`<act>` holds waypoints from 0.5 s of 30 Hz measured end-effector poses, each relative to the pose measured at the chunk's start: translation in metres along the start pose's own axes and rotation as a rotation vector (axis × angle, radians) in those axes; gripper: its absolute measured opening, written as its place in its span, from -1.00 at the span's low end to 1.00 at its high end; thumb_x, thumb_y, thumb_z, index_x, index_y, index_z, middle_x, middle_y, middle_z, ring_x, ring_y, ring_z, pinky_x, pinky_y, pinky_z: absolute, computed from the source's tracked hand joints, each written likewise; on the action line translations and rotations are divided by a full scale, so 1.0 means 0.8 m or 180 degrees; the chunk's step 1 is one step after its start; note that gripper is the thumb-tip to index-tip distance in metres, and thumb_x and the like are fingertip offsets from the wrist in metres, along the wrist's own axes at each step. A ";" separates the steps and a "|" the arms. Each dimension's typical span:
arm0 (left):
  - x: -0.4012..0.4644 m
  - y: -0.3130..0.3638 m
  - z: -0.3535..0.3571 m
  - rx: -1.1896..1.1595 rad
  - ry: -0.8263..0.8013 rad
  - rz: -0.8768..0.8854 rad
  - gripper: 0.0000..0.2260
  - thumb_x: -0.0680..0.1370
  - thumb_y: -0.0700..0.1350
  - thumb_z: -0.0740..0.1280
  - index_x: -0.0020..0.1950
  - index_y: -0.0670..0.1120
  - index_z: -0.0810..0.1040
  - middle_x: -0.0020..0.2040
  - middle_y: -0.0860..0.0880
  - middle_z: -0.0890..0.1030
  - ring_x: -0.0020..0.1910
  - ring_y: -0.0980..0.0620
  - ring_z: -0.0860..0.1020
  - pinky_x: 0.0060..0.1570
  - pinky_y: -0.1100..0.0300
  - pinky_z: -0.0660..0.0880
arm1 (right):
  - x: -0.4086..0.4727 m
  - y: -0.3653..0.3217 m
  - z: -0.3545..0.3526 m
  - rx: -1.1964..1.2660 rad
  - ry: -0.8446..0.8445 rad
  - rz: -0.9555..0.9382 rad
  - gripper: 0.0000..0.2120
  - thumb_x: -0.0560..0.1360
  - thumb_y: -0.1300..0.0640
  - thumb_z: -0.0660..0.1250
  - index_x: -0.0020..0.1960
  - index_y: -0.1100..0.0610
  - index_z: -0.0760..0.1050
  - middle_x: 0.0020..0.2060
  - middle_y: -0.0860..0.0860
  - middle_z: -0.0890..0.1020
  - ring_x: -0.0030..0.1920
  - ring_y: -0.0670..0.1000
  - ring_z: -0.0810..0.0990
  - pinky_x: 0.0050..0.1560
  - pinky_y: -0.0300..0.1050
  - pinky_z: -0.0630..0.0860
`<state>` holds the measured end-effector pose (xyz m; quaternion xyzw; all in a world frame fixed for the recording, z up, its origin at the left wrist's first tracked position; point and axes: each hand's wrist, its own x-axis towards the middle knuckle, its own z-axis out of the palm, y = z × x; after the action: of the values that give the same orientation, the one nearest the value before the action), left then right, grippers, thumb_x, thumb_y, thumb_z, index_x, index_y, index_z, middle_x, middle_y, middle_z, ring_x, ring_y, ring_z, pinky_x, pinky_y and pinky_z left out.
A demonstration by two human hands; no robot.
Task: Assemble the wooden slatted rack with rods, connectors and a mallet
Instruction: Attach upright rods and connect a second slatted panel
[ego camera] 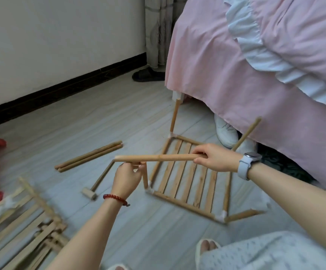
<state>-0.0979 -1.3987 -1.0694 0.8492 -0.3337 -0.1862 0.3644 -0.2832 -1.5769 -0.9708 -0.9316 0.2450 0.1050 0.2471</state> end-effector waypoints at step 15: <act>-0.093 0.118 0.063 0.1809 -0.0626 0.2557 -0.61 0.62 0.08 0.05 0.42 0.03 0.31 0.01 0.04 0.57 -0.24 0.00 0.57 -0.50 0.30 0.22 | -0.135 0.052 0.033 0.0073 0.1085 -0.0068 -0.67 0.58 -0.01 0.19 0.33 -0.03 0.44 0.17 -0.11 0.55 0.22 -0.07 0.43 0.24 -0.06 0.23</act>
<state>-0.2193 -1.4198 -1.0272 0.6977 -0.7047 -0.0121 0.1284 -0.3987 -1.5513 -0.9761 -0.9356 0.2746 -0.0600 0.2137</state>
